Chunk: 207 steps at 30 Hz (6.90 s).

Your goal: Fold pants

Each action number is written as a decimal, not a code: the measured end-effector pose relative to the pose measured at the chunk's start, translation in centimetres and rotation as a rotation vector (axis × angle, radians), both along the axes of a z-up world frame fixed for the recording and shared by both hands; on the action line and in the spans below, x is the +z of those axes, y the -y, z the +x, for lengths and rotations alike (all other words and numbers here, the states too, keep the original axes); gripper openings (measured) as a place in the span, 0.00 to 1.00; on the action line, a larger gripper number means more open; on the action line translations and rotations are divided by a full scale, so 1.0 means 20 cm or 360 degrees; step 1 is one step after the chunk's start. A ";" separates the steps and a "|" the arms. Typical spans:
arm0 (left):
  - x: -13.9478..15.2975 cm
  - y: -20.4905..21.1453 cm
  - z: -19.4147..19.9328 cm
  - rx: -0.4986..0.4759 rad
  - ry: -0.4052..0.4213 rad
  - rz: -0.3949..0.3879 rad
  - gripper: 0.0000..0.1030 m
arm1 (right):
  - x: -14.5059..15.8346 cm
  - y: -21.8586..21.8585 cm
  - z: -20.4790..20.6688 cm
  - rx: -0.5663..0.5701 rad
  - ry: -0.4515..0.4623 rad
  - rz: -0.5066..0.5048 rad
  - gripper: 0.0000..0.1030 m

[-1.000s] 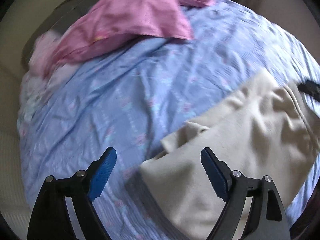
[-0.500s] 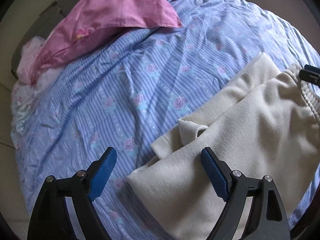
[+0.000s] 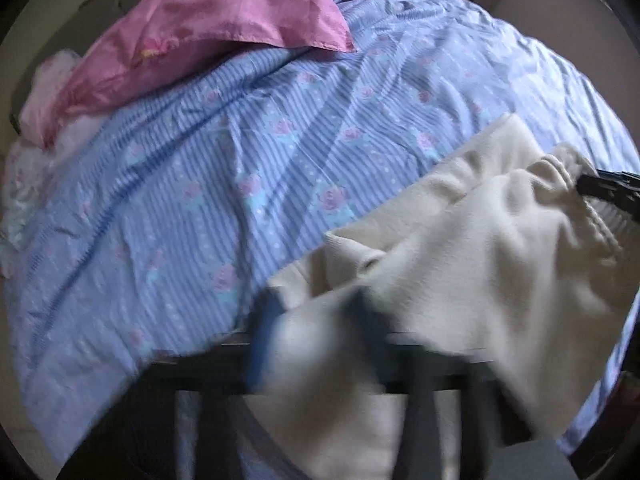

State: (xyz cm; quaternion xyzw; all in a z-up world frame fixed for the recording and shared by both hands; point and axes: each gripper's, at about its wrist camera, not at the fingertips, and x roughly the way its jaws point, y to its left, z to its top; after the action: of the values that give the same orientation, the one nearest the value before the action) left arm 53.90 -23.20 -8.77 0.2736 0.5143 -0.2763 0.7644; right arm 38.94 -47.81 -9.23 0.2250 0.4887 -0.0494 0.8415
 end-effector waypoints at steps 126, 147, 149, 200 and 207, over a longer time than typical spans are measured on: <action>0.04 -0.57 -0.71 0.0871 0.0233 -0.0544 0.77 | -0.37 -0.14 -0.30 -0.0141 -0.0043 0.0388 1.00; -0.27 -0.45 -0.48 0.0828 -0.0423 -0.0735 0.78 | -0.26 -0.18 -0.33 -0.0130 0.0025 0.0175 0.65; -0.27 -0.43 -0.45 0.0863 -0.0470 -0.0690 0.77 | -0.25 -0.18 -0.34 -0.0112 0.0033 0.0158 0.59; 0.72 -1.38 -0.89 0.0829 0.0743 -0.0754 0.14 | 0.70 -1.40 -0.49 0.0420 0.0757 -0.0671 0.32; 0.78 -1.95 -0.71 0.0993 0.0935 -0.0473 0.14 | 0.74 -1.99 -0.26 0.0575 0.0882 -0.0540 0.32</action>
State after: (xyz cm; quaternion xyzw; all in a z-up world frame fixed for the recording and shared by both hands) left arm 39.64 15.83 6.81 0.0597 0.2881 -0.0141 0.9556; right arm 33.77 -8.10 5.50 -0.0027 0.2591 0.0825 0.9623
